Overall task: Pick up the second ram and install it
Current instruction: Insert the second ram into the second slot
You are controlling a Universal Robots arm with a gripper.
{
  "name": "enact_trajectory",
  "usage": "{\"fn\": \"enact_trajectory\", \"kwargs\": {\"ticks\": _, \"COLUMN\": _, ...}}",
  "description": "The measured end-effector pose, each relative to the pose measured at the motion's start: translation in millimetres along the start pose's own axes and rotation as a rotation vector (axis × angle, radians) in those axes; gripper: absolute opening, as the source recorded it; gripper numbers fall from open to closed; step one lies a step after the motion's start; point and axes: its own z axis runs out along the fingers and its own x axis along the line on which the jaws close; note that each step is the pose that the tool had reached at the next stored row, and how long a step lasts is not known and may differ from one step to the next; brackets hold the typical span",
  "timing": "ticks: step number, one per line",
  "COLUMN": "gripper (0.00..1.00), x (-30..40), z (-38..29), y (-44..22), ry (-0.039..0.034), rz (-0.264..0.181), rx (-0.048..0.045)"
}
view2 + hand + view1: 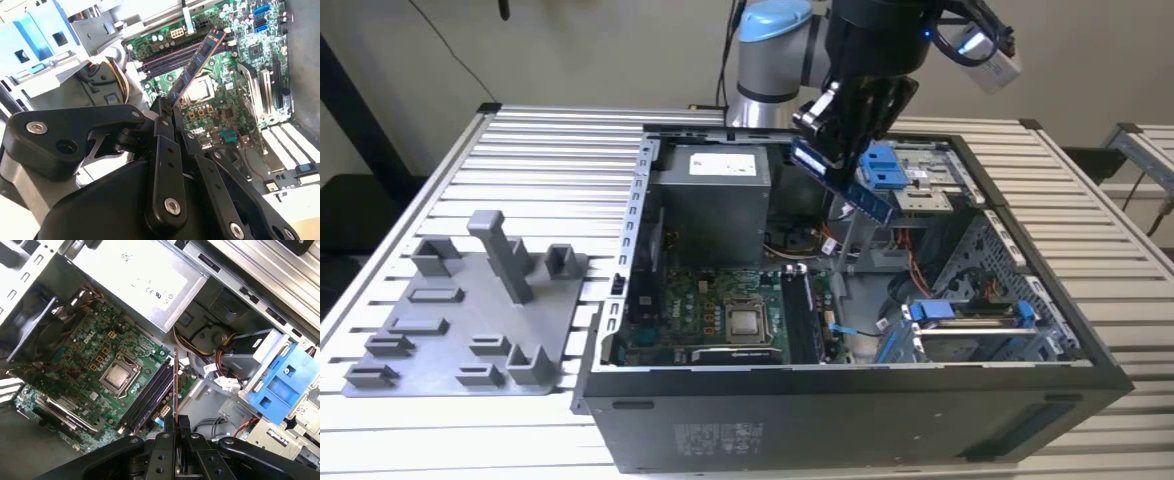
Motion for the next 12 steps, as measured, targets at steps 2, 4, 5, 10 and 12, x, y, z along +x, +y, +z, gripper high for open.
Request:
{"fn": "enact_trajectory", "kwargs": {"ticks": 2, "gripper": 0.14, "x": 0.2, "z": 0.6, "y": 0.1, "ry": -0.0007, "rz": 0.02, "rx": 0.0008}}
{"fn": "enact_trajectory", "kwargs": {"ticks": 4, "gripper": 0.14, "x": 0.5, "z": 1.2, "y": 0.3, "ry": -0.0012, "rz": 0.038, "rx": 0.0016}}
{"fn": "enact_trajectory", "kwargs": {"ticks": 5, "gripper": 0.14, "x": 0.6, "z": 1.5, "y": 0.3, "ry": -0.0015, "rz": 0.045, "rx": 0.0019}}
{"fn": "enact_trajectory", "kwargs": {"ticks": 10, "gripper": 0.14, "x": 1.0, "z": 2.3, "y": 0.5, "ry": -0.0024, "rz": 0.075, "rx": 0.0032}}
{"fn": "enact_trajectory", "kwargs": {"ticks": 12, "gripper": 0.14, "x": 1.0, "z": 2.4, "y": 0.5, "ry": -0.0025, "rz": 0.075, "rx": 0.0032}}
